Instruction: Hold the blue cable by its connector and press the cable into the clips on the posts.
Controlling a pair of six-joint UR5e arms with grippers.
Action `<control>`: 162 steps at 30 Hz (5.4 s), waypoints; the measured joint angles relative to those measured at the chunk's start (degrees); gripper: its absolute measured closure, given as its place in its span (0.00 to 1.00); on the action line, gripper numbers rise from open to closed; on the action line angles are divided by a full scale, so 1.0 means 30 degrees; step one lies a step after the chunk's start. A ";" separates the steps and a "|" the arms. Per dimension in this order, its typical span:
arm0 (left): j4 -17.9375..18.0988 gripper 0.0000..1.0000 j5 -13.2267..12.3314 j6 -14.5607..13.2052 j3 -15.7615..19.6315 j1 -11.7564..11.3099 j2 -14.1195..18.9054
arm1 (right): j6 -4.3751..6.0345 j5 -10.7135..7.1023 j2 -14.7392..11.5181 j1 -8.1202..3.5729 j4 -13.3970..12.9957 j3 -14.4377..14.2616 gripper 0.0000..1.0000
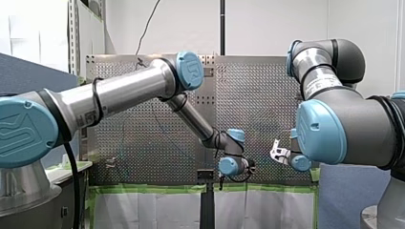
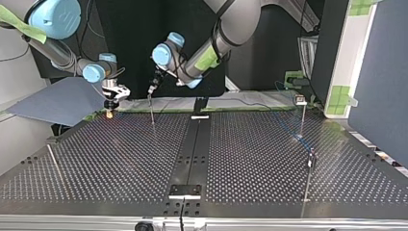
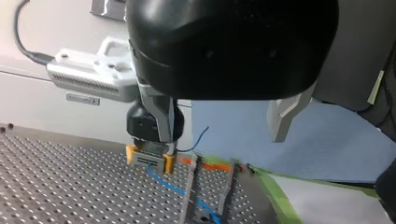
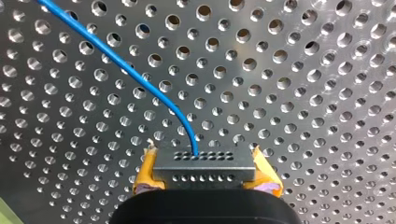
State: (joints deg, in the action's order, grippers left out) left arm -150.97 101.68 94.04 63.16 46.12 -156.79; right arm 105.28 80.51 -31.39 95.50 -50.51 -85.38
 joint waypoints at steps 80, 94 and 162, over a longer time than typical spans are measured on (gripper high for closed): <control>0.0793 0.02 0.5814 0.5313 1.2701 0.0190 1.2680 | 0.0624 -0.0291 0.0001 0.0164 -0.0012 -0.0001 1.00; 0.2207 0.02 0.5471 0.5713 1.4781 0.0055 1.4768 | 0.0625 -0.0331 0.0003 0.0273 -0.0067 0.0002 1.00; 1.2149 0.02 0.2715 0.5919 2.5375 -0.3617 1.7539 | -0.0199 -0.0215 -0.3892 0.0499 0.1090 -0.1378 1.00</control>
State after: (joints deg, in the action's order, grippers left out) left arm -114.52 109.83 111.80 139.29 35.27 -104.17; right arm 104.69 79.87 -43.07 96.99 -47.24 -89.51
